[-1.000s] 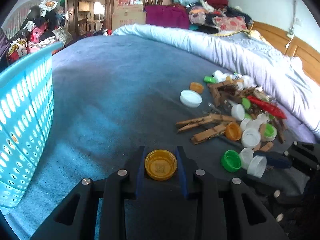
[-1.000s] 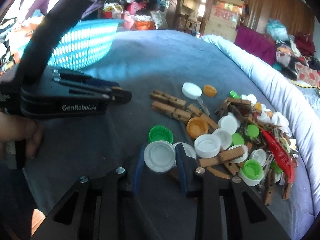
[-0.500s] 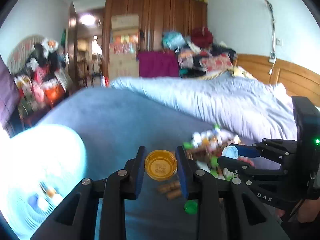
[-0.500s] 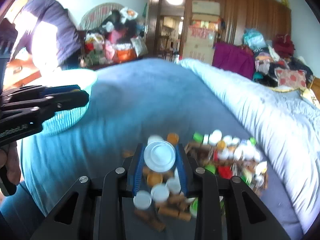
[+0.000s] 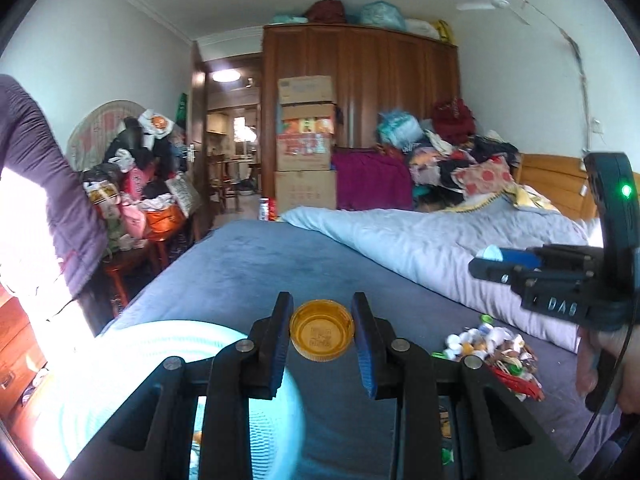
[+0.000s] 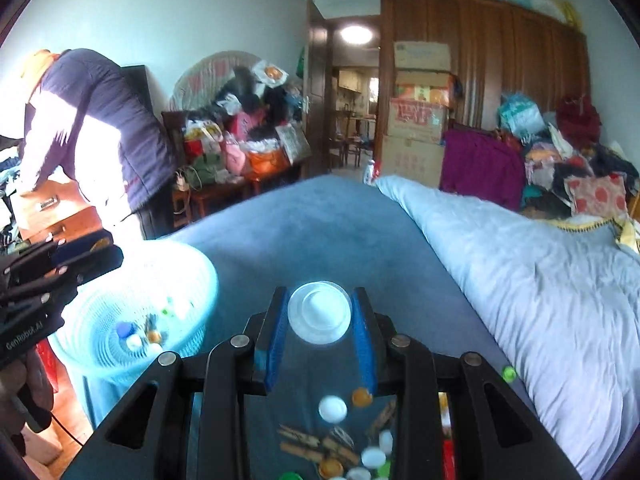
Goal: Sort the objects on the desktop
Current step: 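Lift the orange cap with the left gripper while the right gripper grasps a white cap, then carry both caps over the blue basket and open both grippers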
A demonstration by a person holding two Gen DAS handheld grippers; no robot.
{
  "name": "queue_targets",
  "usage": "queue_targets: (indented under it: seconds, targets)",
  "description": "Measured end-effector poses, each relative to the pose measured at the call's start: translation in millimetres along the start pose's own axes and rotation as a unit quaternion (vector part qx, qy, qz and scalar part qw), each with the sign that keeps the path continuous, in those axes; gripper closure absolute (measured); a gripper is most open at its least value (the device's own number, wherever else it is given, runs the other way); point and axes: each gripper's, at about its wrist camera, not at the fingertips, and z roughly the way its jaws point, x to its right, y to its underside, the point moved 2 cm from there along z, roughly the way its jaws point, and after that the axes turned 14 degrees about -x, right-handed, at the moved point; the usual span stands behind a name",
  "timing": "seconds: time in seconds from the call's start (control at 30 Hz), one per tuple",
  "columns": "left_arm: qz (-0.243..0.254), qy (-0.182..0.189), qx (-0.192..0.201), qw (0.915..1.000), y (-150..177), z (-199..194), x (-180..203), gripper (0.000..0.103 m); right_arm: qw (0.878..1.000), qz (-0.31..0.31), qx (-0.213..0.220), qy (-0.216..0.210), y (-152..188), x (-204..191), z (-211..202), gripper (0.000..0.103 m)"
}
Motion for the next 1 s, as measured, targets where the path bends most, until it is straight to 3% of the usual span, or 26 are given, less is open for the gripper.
queue_targets:
  seconds: [0.33,0.63,0.8,1.0]
  targets:
    - [-0.050,-0.051,-0.006,0.9974,3.7,-29.3,-95.9,0.072,0.999,-0.020,-0.004,-0.050,-68.2,-55.3,1.3,0.073]
    - [-0.090,-0.095,-0.021,0.9912,-2.0,-28.2,-188.3,0.072,0.994,-0.041,-0.027,-0.097,-126.5,-110.0,17.1,0.073]
    - [-0.104,-0.106,-0.034,0.9884,-9.6,-13.3,-215.5,0.072,0.990,-0.045,-0.046,-0.124,-145.4,-132.7,34.4,0.073]
    - [-0.105,-0.102,-0.074,0.9865,-12.0,17.5,-221.7,0.072,0.979,-0.038,-0.086,-0.181,-161.7,-157.3,55.3,0.073]
